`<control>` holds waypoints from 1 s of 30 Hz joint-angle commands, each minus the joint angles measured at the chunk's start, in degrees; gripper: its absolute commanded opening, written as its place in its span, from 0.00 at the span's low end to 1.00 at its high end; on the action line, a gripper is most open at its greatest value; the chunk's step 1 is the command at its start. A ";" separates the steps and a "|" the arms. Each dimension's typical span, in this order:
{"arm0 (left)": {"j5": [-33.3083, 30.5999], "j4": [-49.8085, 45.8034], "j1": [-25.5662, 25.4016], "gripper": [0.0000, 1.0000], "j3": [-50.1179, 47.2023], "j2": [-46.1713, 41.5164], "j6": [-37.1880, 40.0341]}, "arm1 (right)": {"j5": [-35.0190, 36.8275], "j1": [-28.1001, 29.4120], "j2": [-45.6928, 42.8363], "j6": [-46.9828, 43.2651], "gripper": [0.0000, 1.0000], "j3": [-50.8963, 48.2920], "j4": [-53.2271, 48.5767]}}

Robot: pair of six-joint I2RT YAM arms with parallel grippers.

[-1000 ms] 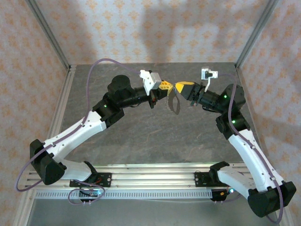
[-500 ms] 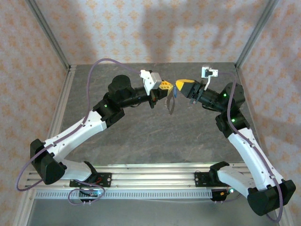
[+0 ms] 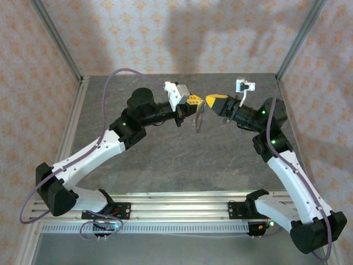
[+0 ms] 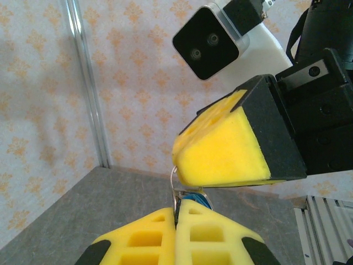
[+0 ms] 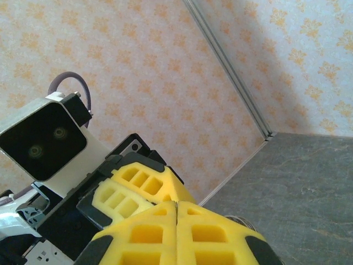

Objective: Put the keys on the keyring

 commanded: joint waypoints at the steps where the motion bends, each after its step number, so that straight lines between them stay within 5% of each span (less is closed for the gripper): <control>1: -0.46 3.96 -0.58 0.00 1.50 -0.12 -0.57 | -1.33 0.29 -1.54 0.29 0.00 -0.96 1.10; 30: -0.81 5.06 -0.58 0.00 0.40 -1.20 -0.75 | 4.81 0.20 -0.45 -3.39 0.00 -1.59 -2.64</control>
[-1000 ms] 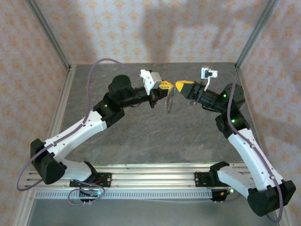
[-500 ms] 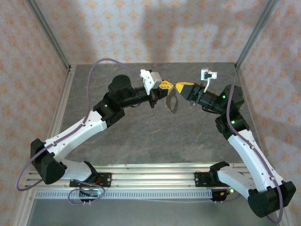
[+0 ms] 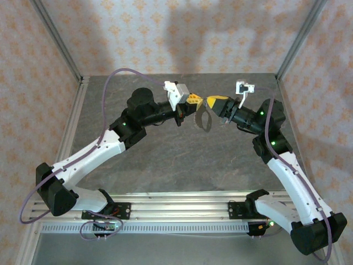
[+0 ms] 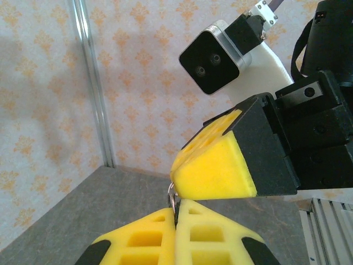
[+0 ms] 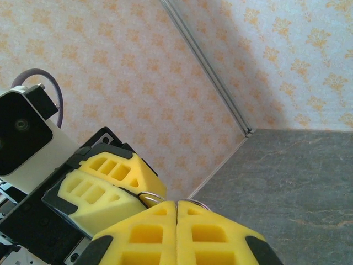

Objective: Put the keys on the keyring

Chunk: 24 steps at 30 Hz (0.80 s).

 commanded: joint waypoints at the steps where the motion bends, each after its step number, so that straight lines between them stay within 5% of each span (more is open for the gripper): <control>1: 0.21 4.88 -0.58 0.00 0.38 -1.29 -0.64 | 0.29 0.21 0.12 -1.20 0.00 -0.54 0.38; 11: -1.36 6.07 -0.58 0.00 0.69 -0.77 -2.37 | -6.24 0.20 1.59 -0.52 0.00 -0.09 0.33; 24: -6.98 15.80 -0.58 0.00 -0.17 3.48 -15.74 | -0.85 0.11 2.20 1.40 0.00 -0.01 2.69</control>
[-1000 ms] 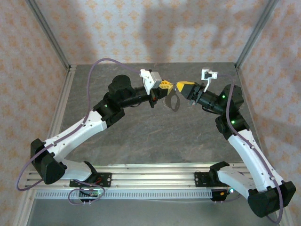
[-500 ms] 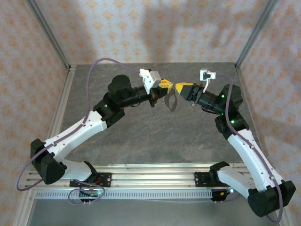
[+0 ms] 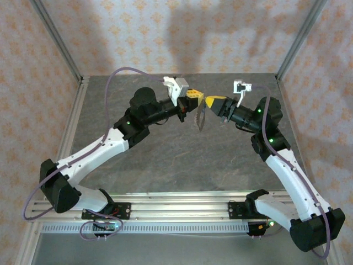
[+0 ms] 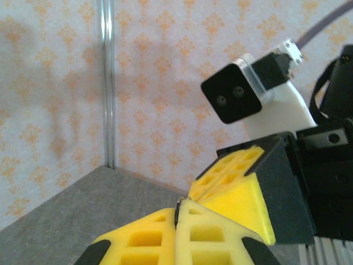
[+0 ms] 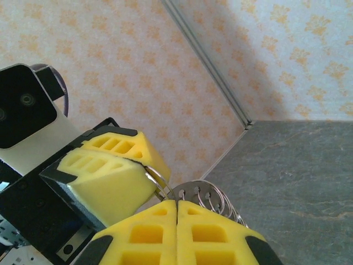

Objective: Put the keys on the keyring

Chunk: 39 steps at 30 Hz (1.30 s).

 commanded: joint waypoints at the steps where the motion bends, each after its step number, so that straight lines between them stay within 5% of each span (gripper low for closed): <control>1: -3.02 10.97 -0.58 0.00 -0.53 0.99 -7.17 | 0.35 0.28 0.30 1.34 0.00 0.05 2.72; 39: -18.99 28.98 -0.49 0.00 -5.59 5.99 -39.49 | 8.12 0.45 9.05 22.94 0.00 -1.41 21.32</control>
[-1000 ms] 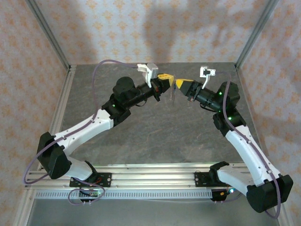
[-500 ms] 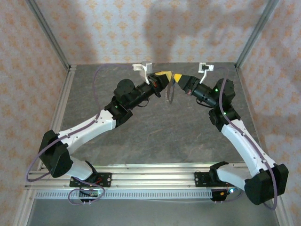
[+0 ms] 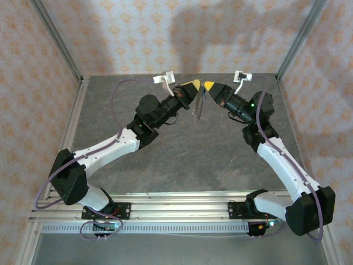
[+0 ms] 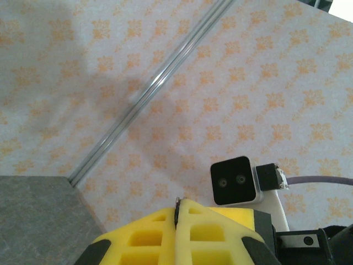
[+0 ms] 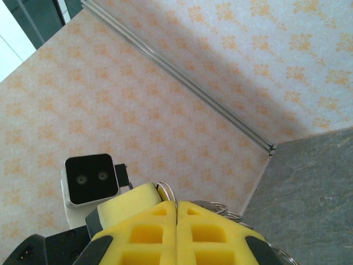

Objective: Put the keys on the keyring

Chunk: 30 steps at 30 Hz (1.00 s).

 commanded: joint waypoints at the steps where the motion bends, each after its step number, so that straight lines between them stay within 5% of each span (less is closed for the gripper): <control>1: -2.38 6.89 -0.12 0.00 0.09 0.42 -3.24 | 0.91 0.36 -0.03 1.55 0.00 -1.39 3.81; 30: -4.18 12.18 -0.12 0.00 0.76 4.28 -9.13 | 1.38 3.17 2.24 5.83 0.00 -4.90 10.24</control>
